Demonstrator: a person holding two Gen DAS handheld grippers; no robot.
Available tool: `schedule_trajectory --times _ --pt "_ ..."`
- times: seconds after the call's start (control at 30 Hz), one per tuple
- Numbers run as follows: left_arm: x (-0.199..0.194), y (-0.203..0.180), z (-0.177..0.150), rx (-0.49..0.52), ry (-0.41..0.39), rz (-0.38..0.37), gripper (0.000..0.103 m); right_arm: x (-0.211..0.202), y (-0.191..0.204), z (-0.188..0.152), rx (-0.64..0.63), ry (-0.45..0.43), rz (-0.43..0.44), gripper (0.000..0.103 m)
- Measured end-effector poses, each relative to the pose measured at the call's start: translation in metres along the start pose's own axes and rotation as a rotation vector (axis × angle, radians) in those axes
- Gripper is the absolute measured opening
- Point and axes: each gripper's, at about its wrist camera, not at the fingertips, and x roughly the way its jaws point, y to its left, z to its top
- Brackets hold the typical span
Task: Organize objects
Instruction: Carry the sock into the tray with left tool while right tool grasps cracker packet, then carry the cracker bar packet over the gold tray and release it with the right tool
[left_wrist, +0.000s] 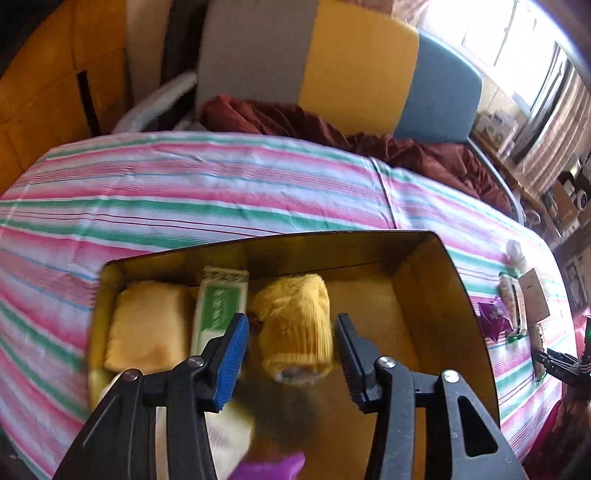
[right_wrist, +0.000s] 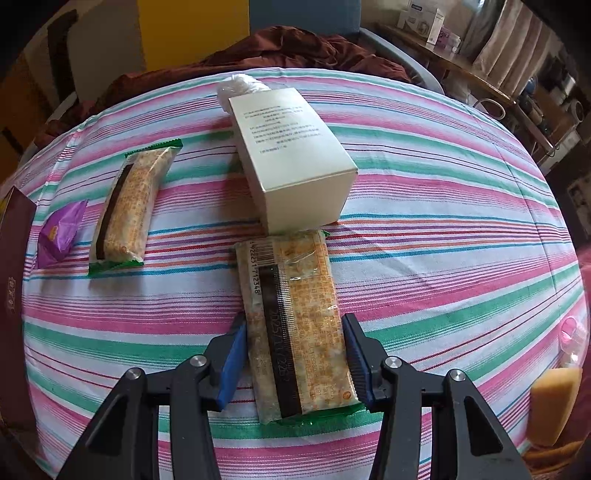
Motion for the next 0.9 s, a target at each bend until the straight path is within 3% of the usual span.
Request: schedule_trajectory --times 0.27,0.57,0.9 --pt "-0.061 0.005 -0.059 -0.071 -0.081 -0.047 0.048 -0.003 0.028 -0.002 -0.105 -0.011 0.064 0.050" --pt "-0.108 -0.028 -0.116 0.039 -0.174 0.002 0.048 -0.005 0.040 -0.006 -0.151 -0.015 0.064 0.050" --pt "-0.135 -0.057 -0.136 0.144 -0.250 0.056 0.048 -0.004 0.047 -0.007 -0.194 -0.023 0.053 0.050"
